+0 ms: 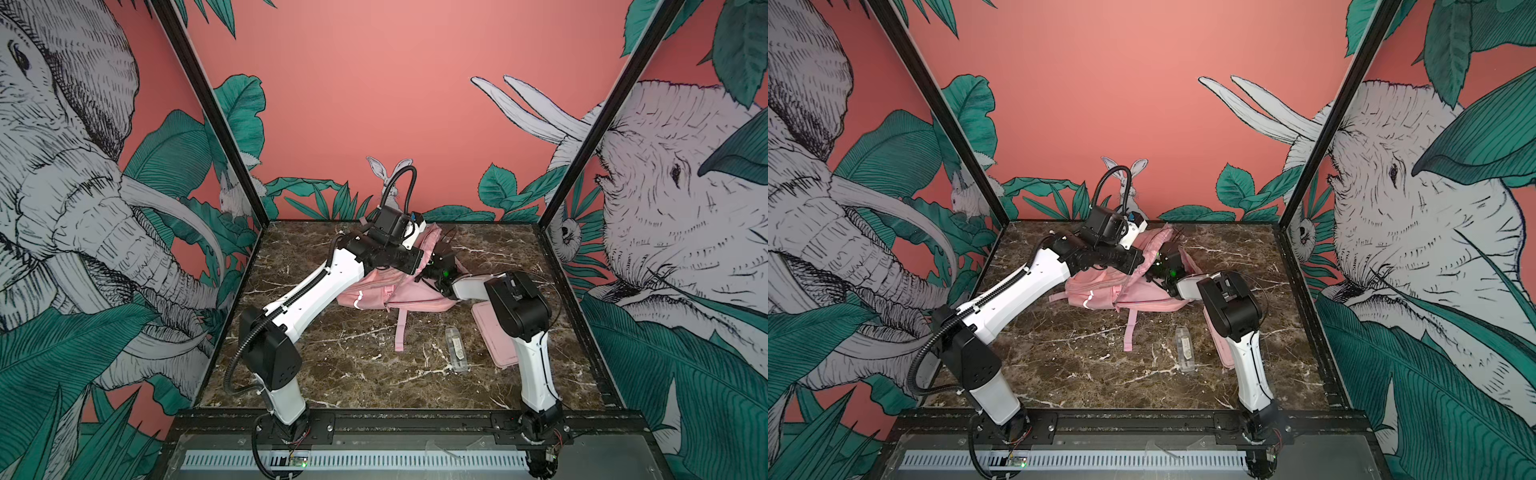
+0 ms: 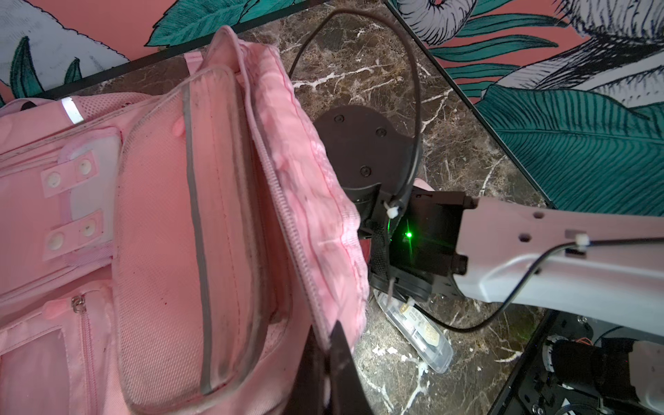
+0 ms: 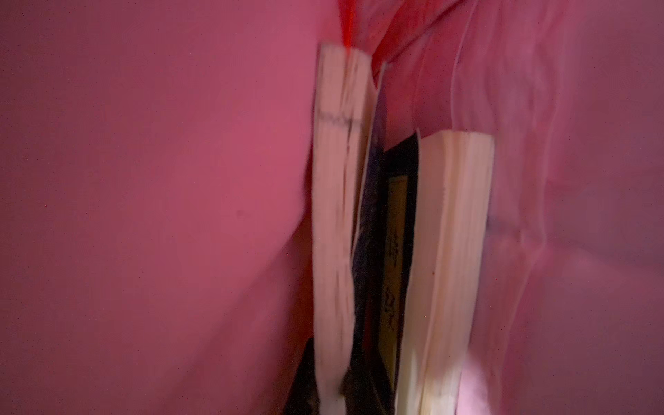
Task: Pack the student bag
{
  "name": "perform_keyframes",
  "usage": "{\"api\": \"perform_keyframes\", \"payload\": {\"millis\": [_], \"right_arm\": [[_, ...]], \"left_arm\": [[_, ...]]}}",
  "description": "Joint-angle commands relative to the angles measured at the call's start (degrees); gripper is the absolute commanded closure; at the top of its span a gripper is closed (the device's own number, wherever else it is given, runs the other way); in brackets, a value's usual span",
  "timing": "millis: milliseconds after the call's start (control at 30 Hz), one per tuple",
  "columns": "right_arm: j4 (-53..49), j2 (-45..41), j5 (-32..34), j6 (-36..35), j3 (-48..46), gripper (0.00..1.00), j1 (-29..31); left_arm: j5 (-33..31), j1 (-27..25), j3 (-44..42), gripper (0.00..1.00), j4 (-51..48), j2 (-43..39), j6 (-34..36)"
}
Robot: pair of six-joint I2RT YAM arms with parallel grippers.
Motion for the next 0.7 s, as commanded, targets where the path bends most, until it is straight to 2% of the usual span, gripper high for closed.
{"api": "perform_keyframes", "payload": {"millis": [0, 167, 433, 533, 667], "right_arm": [[5.77, 0.69, -0.06, 0.63, 1.84, 1.00, 0.63], [5.99, 2.17, -0.41, 0.93, 2.15, 0.98, 0.71], [6.21, 2.14, -0.76, 0.84, 1.40, 0.60, 0.76], [6.04, 1.31, -0.85, 0.24, 0.66, 0.53, 0.71], [4.58, 0.02, -0.68, -1.31, -1.18, 0.47, 0.59]], "left_arm": [[2.30, 0.06, 0.43, 1.00, 4.13, -4.40, -0.83], [2.89, 0.08, 0.29, 1.00, 4.18, -4.36, -1.08], [2.89, 0.20, 0.08, 1.00, 4.50, -4.50, -1.30], [3.02, 0.26, -0.09, 1.00, 4.63, -4.52, -1.35], [3.06, 0.26, -0.32, 1.00, 4.87, -4.64, -1.39]]}}
